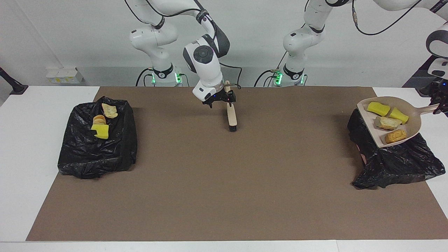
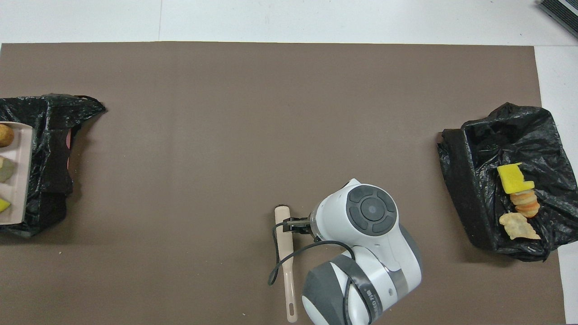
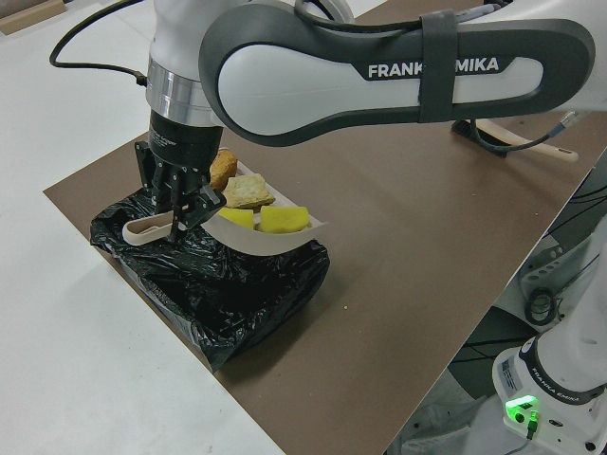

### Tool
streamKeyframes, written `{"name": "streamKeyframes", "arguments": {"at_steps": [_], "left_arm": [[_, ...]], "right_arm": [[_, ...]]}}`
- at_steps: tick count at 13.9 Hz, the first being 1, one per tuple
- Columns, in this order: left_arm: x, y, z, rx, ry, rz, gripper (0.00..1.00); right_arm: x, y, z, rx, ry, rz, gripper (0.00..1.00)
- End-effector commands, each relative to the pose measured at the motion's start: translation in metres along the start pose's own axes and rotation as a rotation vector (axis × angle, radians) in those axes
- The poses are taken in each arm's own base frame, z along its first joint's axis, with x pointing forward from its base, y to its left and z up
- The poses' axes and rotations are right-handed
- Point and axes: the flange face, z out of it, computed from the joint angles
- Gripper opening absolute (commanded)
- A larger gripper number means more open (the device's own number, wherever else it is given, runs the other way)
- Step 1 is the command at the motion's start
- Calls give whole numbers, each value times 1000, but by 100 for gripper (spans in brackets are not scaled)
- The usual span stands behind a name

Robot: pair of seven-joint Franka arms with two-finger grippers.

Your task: Sweep and dump trash in bin

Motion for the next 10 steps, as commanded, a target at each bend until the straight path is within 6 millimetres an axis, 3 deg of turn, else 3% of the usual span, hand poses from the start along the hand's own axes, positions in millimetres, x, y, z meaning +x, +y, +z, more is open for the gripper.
{"name": "streamKeyframes", "arguments": {"at_steps": [1, 4, 6, 10], "left_arm": [[-14, -9, -7, 14, -166, -27, 0], [-5, -14, -12, -23, -319, -16, 0], [15, -23, -19, -36, -431, 25, 0], [65, -23, -38, -5, -642, 0, 0]], "right_arm": [[18, 17, -26, -57, 67, -13, 100], [37, 31, -45, -96, 107, -11, 100], [41, 34, -48, -96, 111, -4, 100], [59, 52, -67, -124, 150, 15, 100]]}}
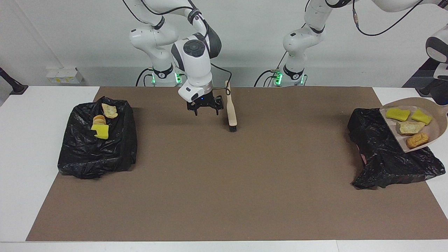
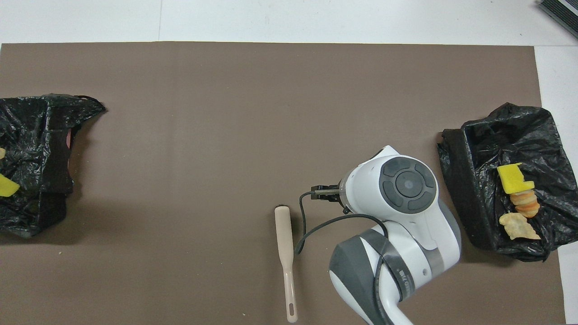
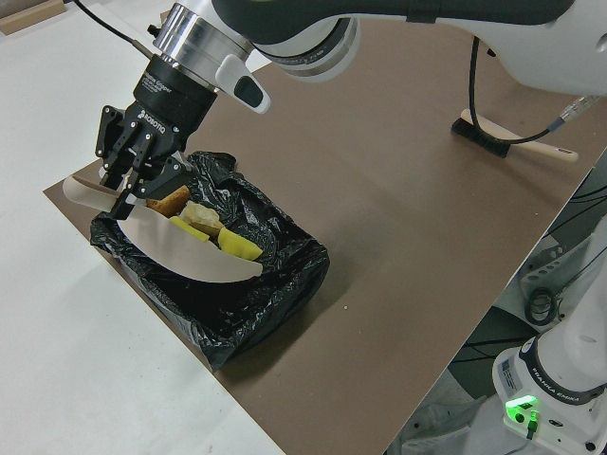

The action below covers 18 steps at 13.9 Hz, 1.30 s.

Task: Sweep and dump trash in bin
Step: 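Tip the dustpan into the black bag with the left gripper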

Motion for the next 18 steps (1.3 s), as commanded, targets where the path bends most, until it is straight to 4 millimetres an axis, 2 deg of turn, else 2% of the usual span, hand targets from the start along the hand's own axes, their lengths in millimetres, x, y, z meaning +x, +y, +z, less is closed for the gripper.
{"name": "streamKeyframes", "arguments": {"at_steps": [1, 4, 6, 8, 10, 13, 15, 18], "left_arm": [[10, 15, -23, 3, -130, -4, 0], [3, 15, -41, -53, -294, -19, 0], [-10, 19, -59, -58, -303, -46, 0], [-6, 18, -82, -53, -271, -69, 0], [5, 15, -105, -78, -92, -165, 0], [19, 17, -111, -138, 85, -323, 0], [36, 19, -116, -190, 226, -432, 0], [69, 23, -133, -303, 401, -642, 0]], "right_arm": [[21, 22, -20, -37, 35, 19, 100], [50, 60, -58, -62, 51, -34, 100], [59, 76, -85, -61, 50, -33, 100], [64, 94, -113, -68, 32, -3, 100], [69, 129, -146, -68, 24, 44, 100], [65, 174, -188, -75, -12, 41, 100], [64, 212, -208, -75, -22, 52, 100], [55, 266, -223, -22, -31, 68, 100]]}}
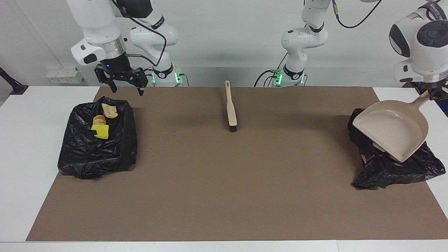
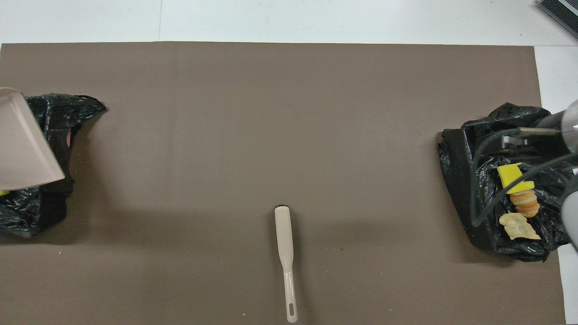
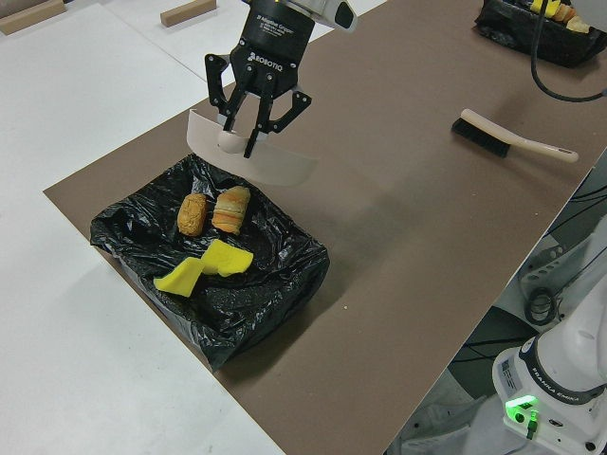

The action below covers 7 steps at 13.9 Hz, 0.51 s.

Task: Sweep and dump trash in bin
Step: 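Tip the dustpan into the black bag with the left gripper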

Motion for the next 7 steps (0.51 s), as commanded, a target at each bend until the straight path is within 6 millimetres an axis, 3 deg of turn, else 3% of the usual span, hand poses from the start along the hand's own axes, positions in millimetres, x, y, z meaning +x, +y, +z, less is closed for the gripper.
{"name": "streamKeyframes", "arguments": {"at_steps": [1, 4, 7], "left_arm": [[25, 25, -14, -101, 122, -181, 0], [58, 60, -22, -199, 226, -328, 0], [108, 88, -42, -257, 265, -429, 0]], "right_arm": [[-5, 31, -5, 37, -10, -31, 100], [-2, 45, 6, 43, -23, -5, 100], [-6, 41, 7, 39, -27, -20, 100]]}}
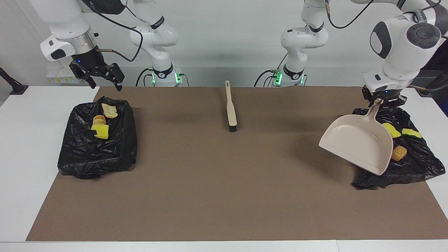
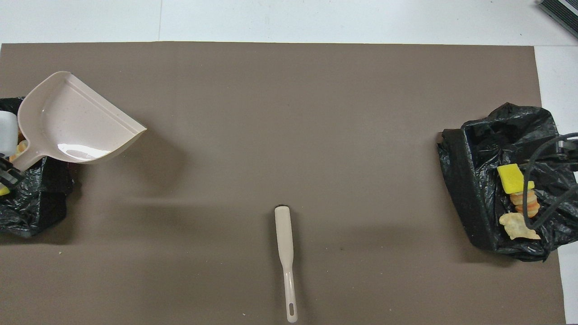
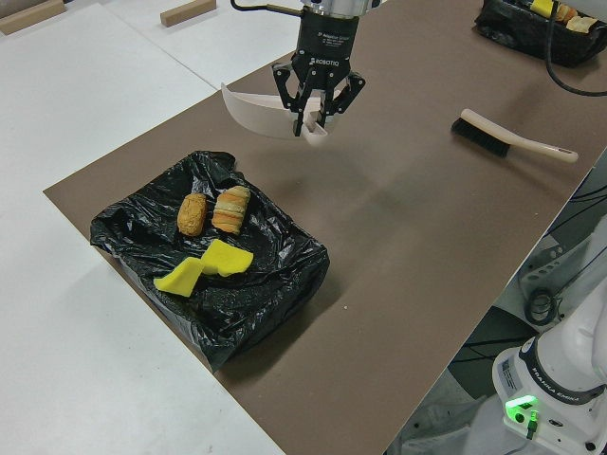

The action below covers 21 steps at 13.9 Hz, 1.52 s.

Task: Sweep and dump trash in bin
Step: 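Bring the empty dustpan back and set it beside the brush with the left gripper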

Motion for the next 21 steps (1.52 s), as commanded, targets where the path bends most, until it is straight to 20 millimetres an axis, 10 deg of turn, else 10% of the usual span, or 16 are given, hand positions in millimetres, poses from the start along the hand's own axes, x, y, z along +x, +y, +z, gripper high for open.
{"name": "streamKeyframes", "arguments": {"at_steps": [1, 11, 15, 21], "left_arm": [[23, 44, -4, -53, 45, -160, 0], [152, 211, -43, -191, 247, -386, 0], [227, 290, -3, -188, 166, -421, 0], [285, 369, 72, -189, 154, -524, 0]], "right_arm": [[-8, -2, 0, 21, -3, -27, 100], [-10, -6, -1, 20, -20, -32, 100], [-6, -7, -2, 22, 11, -35, 100], [-9, -6, 0, 21, -17, -34, 100]]}}
